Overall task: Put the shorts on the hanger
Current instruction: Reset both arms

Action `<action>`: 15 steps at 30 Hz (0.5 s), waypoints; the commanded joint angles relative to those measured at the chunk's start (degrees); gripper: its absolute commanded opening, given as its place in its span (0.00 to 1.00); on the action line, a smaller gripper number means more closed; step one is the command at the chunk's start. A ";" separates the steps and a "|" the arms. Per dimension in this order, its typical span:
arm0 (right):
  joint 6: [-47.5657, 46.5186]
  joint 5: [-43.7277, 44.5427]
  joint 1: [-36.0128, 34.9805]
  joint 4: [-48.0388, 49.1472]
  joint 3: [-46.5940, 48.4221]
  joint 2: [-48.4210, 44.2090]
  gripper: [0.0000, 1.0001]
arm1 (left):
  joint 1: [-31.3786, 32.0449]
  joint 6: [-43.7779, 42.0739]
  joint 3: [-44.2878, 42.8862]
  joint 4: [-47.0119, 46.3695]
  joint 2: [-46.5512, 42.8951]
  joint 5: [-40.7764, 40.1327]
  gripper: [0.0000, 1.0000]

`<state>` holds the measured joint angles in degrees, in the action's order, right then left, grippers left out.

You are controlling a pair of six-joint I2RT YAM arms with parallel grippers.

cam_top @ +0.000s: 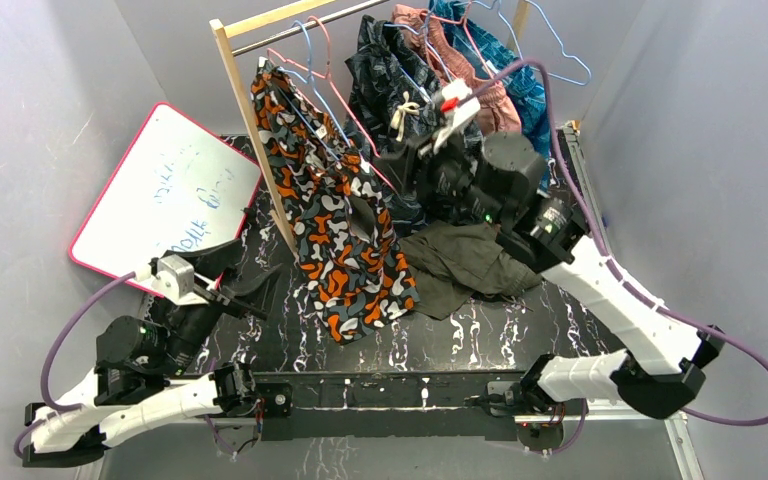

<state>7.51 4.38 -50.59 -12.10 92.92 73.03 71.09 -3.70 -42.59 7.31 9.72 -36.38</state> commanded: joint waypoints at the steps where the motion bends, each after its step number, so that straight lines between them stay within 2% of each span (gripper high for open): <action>1: 1.72 7.81 0.36 0.48 -14.45 -11.81 0.61 | 0.27 6.31 0.55 3.29 1.45 -12.11 0.98; 3: 4.68 13.92 0.38 4.18 -23.16 -18.84 0.78 | 0.28 14.00 0.26 8.52 2.24 -21.22 0.98; 5: 8.06 19.47 0.32 5.31 -29.82 -24.77 0.83 | 0.28 26.30 -0.10 17.18 3.47 -32.11 0.98; 6: 9.59 22.58 0.31 3.29 -31.79 -26.56 0.86 | 0.28 35.43 -0.87 24.40 4.26 -35.86 0.98; 9: 17.09 33.43 0.37 -6.87 -34.95 -27.74 0.89 | 0.28 66.42 -4.45 49.94 8.31 -38.65 0.98; 10: 20.02 36.65 0.34 -10.10 -36.06 -27.54 0.89 | 0.28 73.21 -5.26 56.22 10.10 -38.26 0.98; 12: 25.10 40.72 0.74 -14.50 -38.81 -27.21 0.92 | 0.26 80.09 -6.52 62.81 13.68 -37.71 0.98; 15: 30.61 40.28 2.06 -16.01 -42.39 -28.34 0.95 | 0.28 83.77 -9.20 67.55 19.35 -37.32 0.98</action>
<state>27.20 36.95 -49.80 -21.47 54.78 44.40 71.11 60.75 -47.57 57.67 23.29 -68.82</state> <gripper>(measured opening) 0.931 0.983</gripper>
